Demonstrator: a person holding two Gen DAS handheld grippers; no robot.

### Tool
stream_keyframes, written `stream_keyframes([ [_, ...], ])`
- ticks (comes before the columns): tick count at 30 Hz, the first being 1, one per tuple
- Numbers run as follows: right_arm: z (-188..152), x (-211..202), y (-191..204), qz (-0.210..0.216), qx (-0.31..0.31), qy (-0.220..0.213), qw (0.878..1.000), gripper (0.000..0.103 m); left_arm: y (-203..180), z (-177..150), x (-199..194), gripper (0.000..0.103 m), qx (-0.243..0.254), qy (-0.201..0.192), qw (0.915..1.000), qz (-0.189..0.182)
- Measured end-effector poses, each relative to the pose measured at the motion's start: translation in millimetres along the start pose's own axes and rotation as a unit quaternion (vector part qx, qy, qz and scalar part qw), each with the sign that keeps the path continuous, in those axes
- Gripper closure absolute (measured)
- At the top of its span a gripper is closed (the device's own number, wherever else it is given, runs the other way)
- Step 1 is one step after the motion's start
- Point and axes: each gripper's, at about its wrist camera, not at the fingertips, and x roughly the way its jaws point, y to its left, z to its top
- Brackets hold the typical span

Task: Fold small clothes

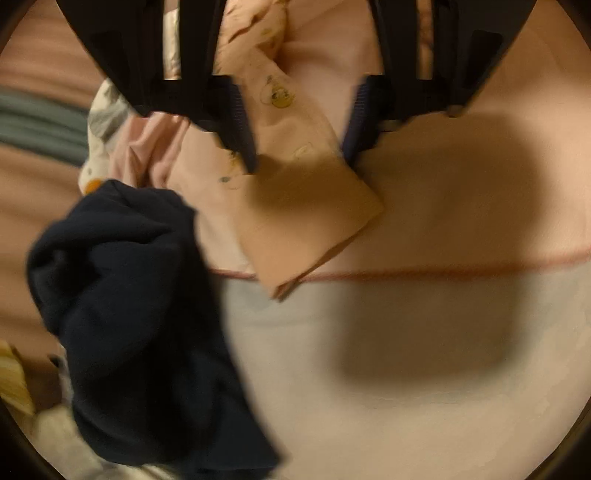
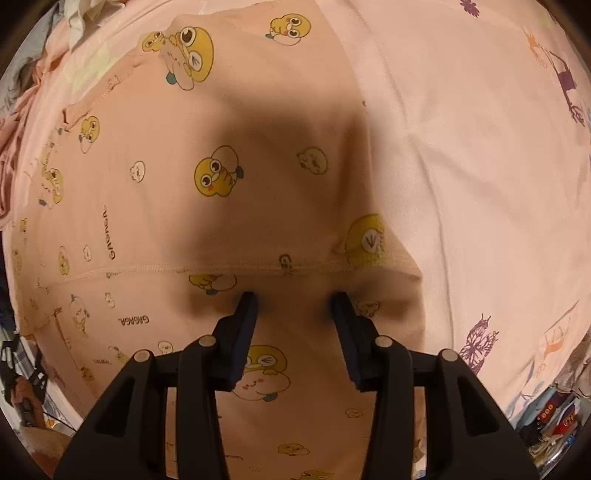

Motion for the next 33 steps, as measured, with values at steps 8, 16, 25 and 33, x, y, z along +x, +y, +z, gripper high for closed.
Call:
stream_keyframes([
  [8, 5.9, 6.4, 9.7, -0.015, 0.007, 0.002, 1.0, 0.057, -58.2, -14.2, 1.9, 0.095, 0.111, -0.016, 0.9884, 0.102],
  [16, -7.5, 15.0, 19.5, 0.018, 0.005, -0.004, 1.0, 0.056, -130.1, -94.1, -16.9, 0.095, 0.237, -0.011, 0.9708, 0.036],
  [25, -23.3, -17.0, -20.5, 0.141, 0.011, 0.004, 0.99, 0.061, -230.5, -322.7, 44.6, 0.095, 0.42, 0.105, 0.9007, -0.032],
  [33, -28.3, -48.9, -98.8, 0.146, 0.049, -0.02, 0.988, 0.055, -196.1, -483.0, 138.4, 0.085, 0.51, 0.26, 0.8157, 0.08],
])
